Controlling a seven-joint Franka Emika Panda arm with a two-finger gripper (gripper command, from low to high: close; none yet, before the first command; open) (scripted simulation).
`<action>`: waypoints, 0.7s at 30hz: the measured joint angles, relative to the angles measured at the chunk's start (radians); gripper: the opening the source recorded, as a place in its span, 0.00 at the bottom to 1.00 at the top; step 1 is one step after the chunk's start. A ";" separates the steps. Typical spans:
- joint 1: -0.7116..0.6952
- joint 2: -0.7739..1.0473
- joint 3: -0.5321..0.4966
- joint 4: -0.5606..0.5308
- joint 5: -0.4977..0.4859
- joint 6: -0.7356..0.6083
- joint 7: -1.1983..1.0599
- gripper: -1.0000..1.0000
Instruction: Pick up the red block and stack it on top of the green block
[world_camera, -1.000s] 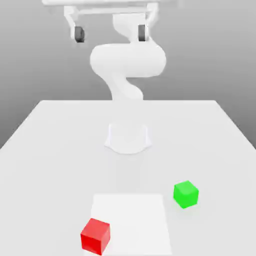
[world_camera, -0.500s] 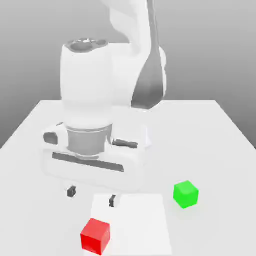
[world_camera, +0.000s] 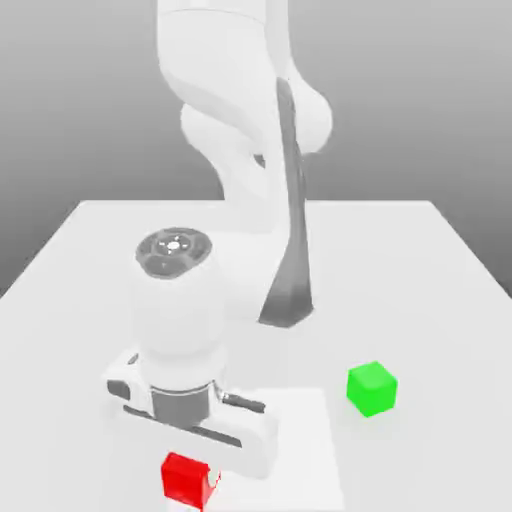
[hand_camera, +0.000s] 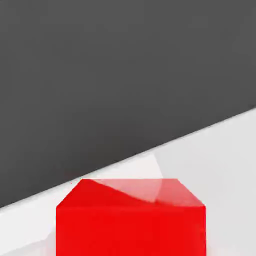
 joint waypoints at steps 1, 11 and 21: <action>0.001 -0.033 -0.001 -0.005 -0.003 -0.028 0.002 0.00; 0.299 -0.392 0.192 -0.277 0.057 -0.112 -0.232 0.00; 0.382 -0.300 0.251 -0.395 -0.053 0.094 -0.250 0.00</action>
